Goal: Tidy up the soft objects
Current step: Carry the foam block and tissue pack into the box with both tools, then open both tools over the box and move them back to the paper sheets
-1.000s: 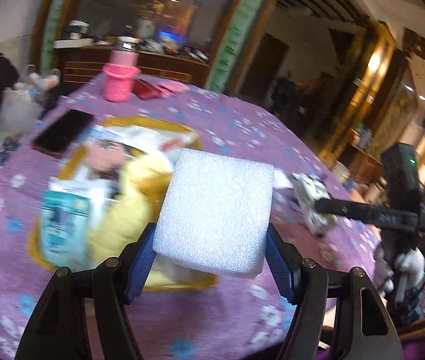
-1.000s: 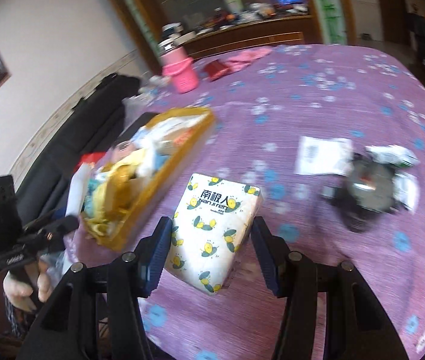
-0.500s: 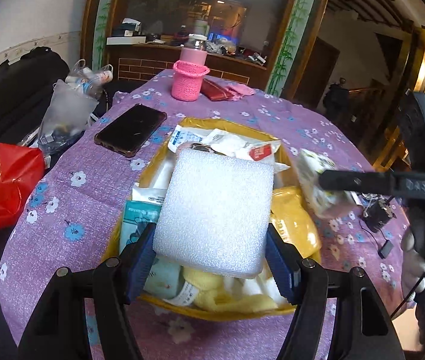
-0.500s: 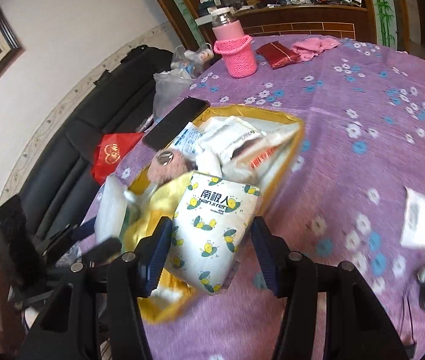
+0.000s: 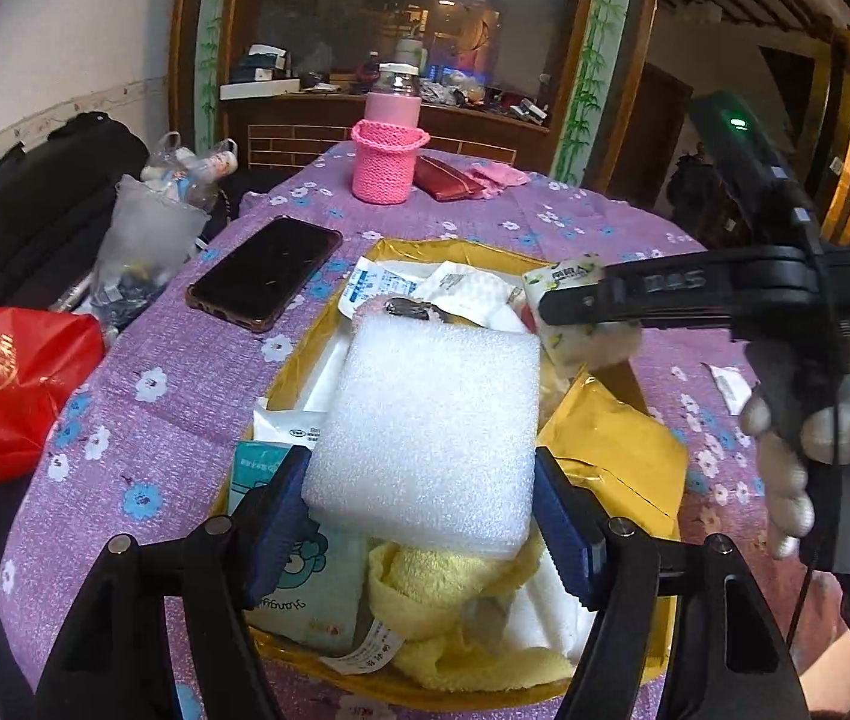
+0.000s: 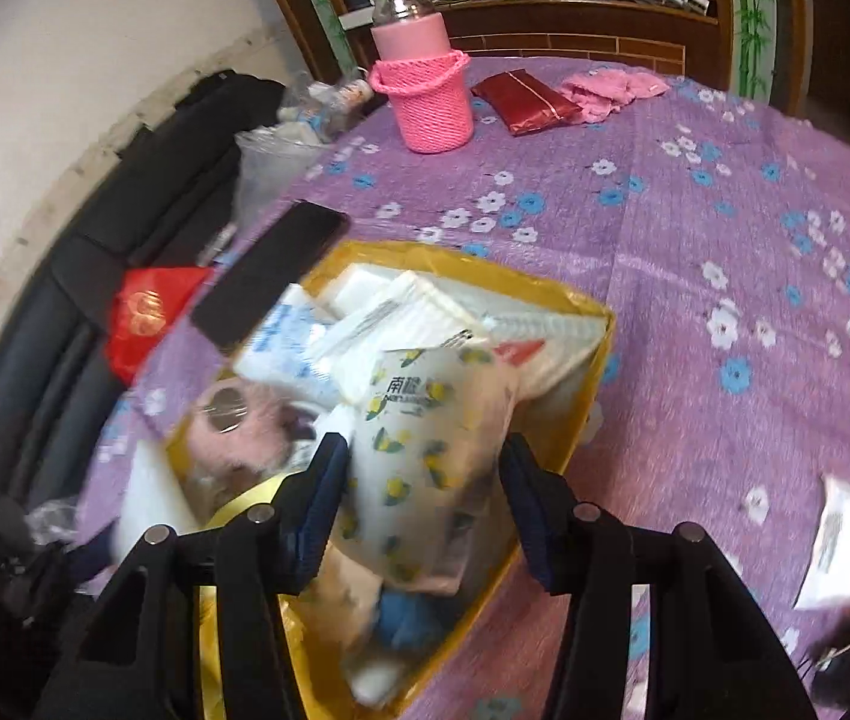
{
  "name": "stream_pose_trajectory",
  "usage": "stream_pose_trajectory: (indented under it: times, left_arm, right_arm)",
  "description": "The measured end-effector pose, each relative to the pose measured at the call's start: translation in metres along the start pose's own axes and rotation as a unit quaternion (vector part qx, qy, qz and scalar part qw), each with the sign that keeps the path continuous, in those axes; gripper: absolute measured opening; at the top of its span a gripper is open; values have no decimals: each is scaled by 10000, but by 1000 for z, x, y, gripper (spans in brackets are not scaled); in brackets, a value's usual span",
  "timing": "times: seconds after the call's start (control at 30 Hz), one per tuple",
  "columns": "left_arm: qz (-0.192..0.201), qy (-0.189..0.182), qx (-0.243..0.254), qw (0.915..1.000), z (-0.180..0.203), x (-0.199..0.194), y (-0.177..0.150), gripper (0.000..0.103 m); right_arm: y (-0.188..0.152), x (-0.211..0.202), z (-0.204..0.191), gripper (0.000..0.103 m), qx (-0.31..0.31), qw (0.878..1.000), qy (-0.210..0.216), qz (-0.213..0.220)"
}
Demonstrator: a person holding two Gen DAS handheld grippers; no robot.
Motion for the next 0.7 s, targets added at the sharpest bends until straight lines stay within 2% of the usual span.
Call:
stream_pose_trajectory:
  times: [0.17, 0.27, 0.3, 0.37, 0.57, 0.7]
  left_arm:
    - [77, 210, 179, 9996, 5, -8, 0, 81]
    - [145, 302, 230, 9992, 7, -13, 2, 85]
    - [174, 344, 213, 9990, 7, -15, 3, 87]
    - [225, 427, 178, 9987, 6, -18, 5, 92]
    - [316, 772, 191, 9963, 8, -28, 9, 95]
    - [382, 951, 295, 9943, 10, -34, 12, 95]
  right_arm:
    - [-4, 1, -4, 55, 94, 9999, 111, -28]
    - [-2, -16, -3, 68, 132, 9996, 198, 169]
    - [-1, -25, -3, 70, 139, 9993, 212, 261]
    - [-2, -37, -2, 70, 137, 9990, 251, 350]
    - [-16, -60, 5, 70, 157, 9985, 301, 437]
    - [-32, -66, 3, 70, -53, 9989, 239, 408]
Point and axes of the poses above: each gripper's, at about its wrist camera, not at the fingertips, and x roughly the way its jaws point, z to its right, y to its top, the point moved 2 cm from there along x, roughly the way its jaws point, and after that the axes turned 13 degrees about z, right-handed, at the moved point
